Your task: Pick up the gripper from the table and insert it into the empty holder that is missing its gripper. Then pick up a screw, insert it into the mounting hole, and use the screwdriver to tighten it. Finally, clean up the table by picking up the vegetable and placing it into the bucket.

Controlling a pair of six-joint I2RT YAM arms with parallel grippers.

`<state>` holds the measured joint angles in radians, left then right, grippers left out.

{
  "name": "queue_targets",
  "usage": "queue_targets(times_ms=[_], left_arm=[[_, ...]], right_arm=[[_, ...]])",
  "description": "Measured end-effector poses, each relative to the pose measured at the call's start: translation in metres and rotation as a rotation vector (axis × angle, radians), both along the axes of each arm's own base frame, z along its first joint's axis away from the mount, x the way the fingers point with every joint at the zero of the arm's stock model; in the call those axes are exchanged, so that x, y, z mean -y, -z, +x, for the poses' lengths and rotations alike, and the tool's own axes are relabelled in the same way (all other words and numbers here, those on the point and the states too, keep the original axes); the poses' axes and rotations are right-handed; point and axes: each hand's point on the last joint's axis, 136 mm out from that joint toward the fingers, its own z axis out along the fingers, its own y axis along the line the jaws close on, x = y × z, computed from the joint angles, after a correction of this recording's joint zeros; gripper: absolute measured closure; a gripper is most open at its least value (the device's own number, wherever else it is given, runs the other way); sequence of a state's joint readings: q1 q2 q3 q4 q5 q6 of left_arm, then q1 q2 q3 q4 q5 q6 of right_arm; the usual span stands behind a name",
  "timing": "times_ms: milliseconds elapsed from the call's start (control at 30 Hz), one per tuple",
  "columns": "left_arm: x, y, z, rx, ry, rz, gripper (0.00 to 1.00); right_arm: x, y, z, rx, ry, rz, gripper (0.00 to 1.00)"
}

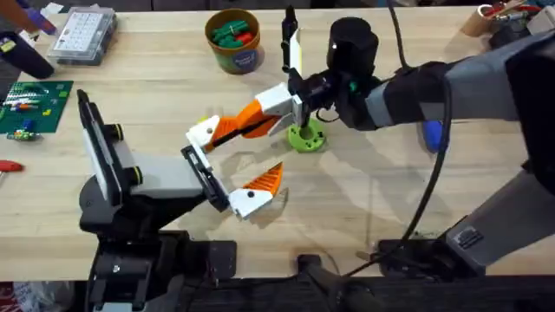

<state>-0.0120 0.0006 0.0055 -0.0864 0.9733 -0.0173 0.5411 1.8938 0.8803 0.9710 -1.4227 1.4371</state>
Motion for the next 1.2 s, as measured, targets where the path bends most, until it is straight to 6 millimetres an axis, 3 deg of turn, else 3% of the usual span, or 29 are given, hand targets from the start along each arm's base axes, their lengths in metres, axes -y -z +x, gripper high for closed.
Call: queue_targets(times_ms=[200, 267, 400, 433, 933, 1200], left_arm=[[0.000, 0.000, 0.000, 0.002, 0.000, 0.001, 0.014], [0.000, 0.000, -0.001, 0.000, 0.004, 0.000, 0.015], [0.003, 0.000, -0.004, -0.003, 0.027, -0.002, 0.014], [0.003, 0.000, -0.004, -0.003, 0.028, -0.002, 0.014], [0.003, 0.000, -0.005, -0.004, 0.032, -0.002, 0.014], [0.003, 0.000, -0.005, -0.004, 0.032, -0.002, 0.014]], right_arm=[[0.000, 0.000, 0.000, 0.002, 0.000, 0.001, 0.992], [-0.001, 0.000, -0.001, 0.002, -0.003, 0.001, 0.731], [-0.008, -0.005, -0.008, 0.021, -0.032, 0.013, 0.112], [-0.008, -0.005, -0.009, 0.026, -0.038, 0.017, 0.039], [-0.007, -0.006, -0.008, 0.027, -0.034, 0.017, 0.006], [0.004, -0.005, 0.016, 0.040, 0.051, 0.017, 0.006]])
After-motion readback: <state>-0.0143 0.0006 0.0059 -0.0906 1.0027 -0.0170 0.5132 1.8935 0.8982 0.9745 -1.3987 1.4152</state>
